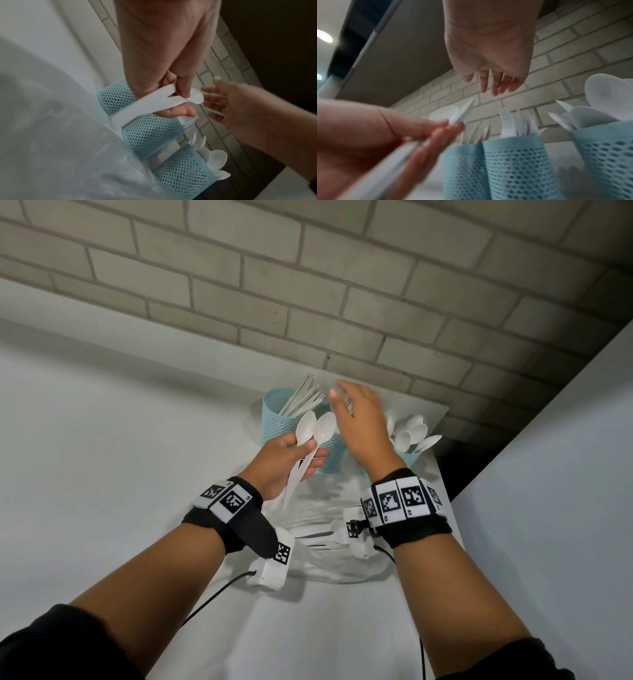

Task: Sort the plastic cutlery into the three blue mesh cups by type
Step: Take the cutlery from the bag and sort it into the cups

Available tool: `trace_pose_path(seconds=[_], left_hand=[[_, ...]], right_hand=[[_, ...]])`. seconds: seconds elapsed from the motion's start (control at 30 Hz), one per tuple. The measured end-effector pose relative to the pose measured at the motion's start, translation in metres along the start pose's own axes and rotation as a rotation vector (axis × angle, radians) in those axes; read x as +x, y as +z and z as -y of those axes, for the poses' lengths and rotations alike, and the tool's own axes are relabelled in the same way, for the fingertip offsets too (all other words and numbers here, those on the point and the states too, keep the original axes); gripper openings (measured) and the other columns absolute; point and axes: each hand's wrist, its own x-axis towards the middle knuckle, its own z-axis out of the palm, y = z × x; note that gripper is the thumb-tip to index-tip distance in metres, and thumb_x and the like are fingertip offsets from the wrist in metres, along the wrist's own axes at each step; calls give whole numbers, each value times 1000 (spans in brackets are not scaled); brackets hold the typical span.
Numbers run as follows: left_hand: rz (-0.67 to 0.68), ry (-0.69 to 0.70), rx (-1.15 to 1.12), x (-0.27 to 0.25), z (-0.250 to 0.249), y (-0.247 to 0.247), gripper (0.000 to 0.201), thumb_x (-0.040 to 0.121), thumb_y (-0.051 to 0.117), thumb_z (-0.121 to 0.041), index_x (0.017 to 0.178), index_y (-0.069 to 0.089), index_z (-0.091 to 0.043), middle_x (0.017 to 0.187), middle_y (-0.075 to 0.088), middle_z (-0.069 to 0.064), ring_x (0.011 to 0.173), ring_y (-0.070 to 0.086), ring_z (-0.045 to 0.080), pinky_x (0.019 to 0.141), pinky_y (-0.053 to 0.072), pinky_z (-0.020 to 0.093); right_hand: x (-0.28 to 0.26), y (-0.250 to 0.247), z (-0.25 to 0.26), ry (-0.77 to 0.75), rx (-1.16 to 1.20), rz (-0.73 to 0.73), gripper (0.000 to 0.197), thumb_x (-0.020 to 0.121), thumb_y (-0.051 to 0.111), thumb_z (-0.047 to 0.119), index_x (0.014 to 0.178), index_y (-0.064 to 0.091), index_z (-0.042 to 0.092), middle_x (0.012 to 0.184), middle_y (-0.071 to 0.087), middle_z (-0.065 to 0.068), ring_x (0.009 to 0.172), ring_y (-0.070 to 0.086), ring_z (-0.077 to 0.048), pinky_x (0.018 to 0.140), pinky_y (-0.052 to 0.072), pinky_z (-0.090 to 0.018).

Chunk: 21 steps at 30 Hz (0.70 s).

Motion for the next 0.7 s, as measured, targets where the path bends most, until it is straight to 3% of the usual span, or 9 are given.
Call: trace_pose_path(seconds=[0.07, 0.13, 0.23, 0.33, 0.43, 0.5, 0.6, 0.67, 0.7], left_hand=[[20, -6, -8, 0, 0, 3, 17, 95, 51, -17, 111, 58, -13, 90, 69, 4, 70, 68, 7, 67, 54, 19], [63, -9, 8, -2, 0, 7, 20, 95, 50, -18, 112, 59, -9, 90, 70, 4, 67, 68, 4, 62, 54, 16], [169, -12, 71, -5, -3, 15, 21, 98, 45, -22, 110, 57, -10, 87, 70, 3, 61, 65, 3, 56, 51, 14], [267, -22, 111, -6, -3, 22, 20, 99, 40, -25, 113, 52, -17, 72, 65, -1, 53, 56, 4, 52, 46, 14], [308, -60, 202, -7, 3, 29, 23, 100, 39, -27, 106, 56, -14, 67, 51, -2, 53, 48, 5, 51, 41, 15], [309, -76, 274, -7, 6, 32, 27, 100, 38, -28, 100, 60, -12, 65, 45, -4, 55, 45, 6, 56, 39, 17], [304, -74, 397, -8, 9, 34, 26, 100, 40, -27, 105, 60, -10, 67, 48, -3, 56, 46, 6, 58, 40, 18], [291, -76, 547, -8, 11, 35, 26, 99, 44, -26, 111, 59, -8, 73, 54, -2, 60, 52, 6, 57, 43, 15], [294, -80, 634, -8, 13, 35, 27, 98, 47, -26, 112, 59, -7, 76, 58, -2, 63, 54, 7, 58, 44, 14]], right_hand=[[-5, -2, 7, 39, 177, 144, 45, 96, 46, 39, 132, 51, 13, 128, 58, -8, 120, 49, -22, 104, 39, -38], [-9, -6, 9, 95, 258, 286, 43, 95, 48, 35, 132, 51, 13, 129, 56, -5, 115, 52, -16, 100, 41, -29], [-16, -6, 0, 133, 368, 381, 28, 95, 51, 25, 120, 56, 13, 121, 59, -8, 100, 55, -14, 76, 47, -16], [-26, -4, -10, 186, 524, 350, 6, 95, 53, 19, 95, 58, 17, 102, 67, -20, 85, 61, -22, 74, 50, -31], [-28, -14, -15, 265, 628, 198, 14, 96, 49, 12, 83, 52, 18, 77, 65, -11, 63, 64, -13, 56, 52, -24], [-23, -31, -21, 333, 663, 12, 18, 97, 47, 11, 81, 50, 19, 71, 61, -6, 57, 64, -15, 56, 54, -29], [-14, -65, -39, 347, 501, -329, 16, 97, 46, 17, 81, 50, 18, 71, 58, 4, 68, 63, -23, 66, 54, -43], [-10, -87, -50, 293, 286, -559, 15, 98, 44, 24, 94, 54, 14, 80, 59, 6, 82, 63, -24, 72, 55, -41], [-10, -97, -54, 261, 208, -654, 21, 99, 41, 27, 100, 54, 10, 86, 62, 2, 86, 63, -24, 74, 53, -35]])
